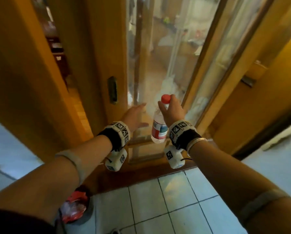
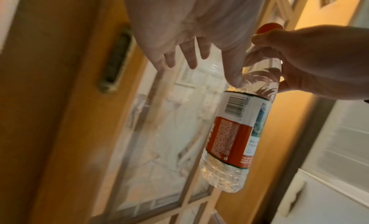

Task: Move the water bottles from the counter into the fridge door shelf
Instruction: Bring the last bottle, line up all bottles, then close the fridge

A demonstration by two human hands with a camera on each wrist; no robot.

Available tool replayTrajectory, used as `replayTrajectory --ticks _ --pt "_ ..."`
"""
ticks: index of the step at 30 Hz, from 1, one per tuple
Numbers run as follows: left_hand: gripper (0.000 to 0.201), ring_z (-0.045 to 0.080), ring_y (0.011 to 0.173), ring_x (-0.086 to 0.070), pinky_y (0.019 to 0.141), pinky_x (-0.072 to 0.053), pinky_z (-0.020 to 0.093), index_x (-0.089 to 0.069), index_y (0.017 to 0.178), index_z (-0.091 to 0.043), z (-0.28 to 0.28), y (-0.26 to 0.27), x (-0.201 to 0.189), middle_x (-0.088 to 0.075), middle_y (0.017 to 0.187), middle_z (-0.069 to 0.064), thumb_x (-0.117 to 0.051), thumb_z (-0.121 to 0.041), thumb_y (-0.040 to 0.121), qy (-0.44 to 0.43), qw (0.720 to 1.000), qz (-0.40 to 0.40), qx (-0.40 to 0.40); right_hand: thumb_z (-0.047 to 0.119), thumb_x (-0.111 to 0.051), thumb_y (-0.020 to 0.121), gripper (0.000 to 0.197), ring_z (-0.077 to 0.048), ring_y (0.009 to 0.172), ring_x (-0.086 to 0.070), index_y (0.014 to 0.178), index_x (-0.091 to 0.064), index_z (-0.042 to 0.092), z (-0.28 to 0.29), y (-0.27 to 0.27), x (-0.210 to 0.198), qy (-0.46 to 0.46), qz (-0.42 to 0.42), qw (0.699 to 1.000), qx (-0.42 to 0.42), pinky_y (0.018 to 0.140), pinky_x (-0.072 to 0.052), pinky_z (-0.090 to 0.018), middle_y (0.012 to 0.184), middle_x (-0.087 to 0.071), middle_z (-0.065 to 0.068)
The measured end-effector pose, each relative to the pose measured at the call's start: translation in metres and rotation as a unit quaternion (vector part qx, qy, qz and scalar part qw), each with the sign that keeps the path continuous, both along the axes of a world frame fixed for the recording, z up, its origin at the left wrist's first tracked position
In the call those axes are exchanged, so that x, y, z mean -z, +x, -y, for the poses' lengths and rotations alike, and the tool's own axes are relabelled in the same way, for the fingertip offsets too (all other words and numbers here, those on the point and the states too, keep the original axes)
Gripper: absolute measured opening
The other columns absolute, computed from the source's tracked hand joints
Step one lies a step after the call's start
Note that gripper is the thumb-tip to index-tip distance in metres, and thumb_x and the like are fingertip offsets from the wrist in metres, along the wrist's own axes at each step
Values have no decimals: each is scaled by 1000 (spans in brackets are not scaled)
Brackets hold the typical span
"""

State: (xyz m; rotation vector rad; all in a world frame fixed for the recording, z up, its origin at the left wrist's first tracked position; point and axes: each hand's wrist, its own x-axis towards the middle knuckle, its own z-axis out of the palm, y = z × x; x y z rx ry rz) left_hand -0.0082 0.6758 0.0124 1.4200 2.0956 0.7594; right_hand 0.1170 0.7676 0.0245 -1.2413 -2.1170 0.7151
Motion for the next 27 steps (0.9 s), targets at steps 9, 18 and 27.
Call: replayTrajectory --ticks 9,18,27 --pt "81 22 138 -30 111 -22 28 -28 144 -18 -135 84 -1 -31 151 7 -72 -26 77 21 975 -39 218 38 -51 91 27 -18 93 -52 106 -48 15 -75 118 -5 8 -12 980 199 83 -41 -31 109 -58 -4" --pt "82 21 139 -30 113 -24 34 -27 144 -23 -231 183 -1 -32 151 3 -72 -28 75 33 916 -39 397 36 -51 92 35 -12 93 -49 117 -44 13 -107 216 -19 15 -19 922 386 82 -39 -27 113 -56 -4" --pt "76 21 138 -32 111 -28 35 -30 143 -22 -287 340 -7 -35 149 2 -70 -25 77 54 856 -24 513 37 -49 92 40 -24 100 -57 120 -44 9 -118 351 -31 24 -7 861 508 89 -46 -37 114 -59 -11"
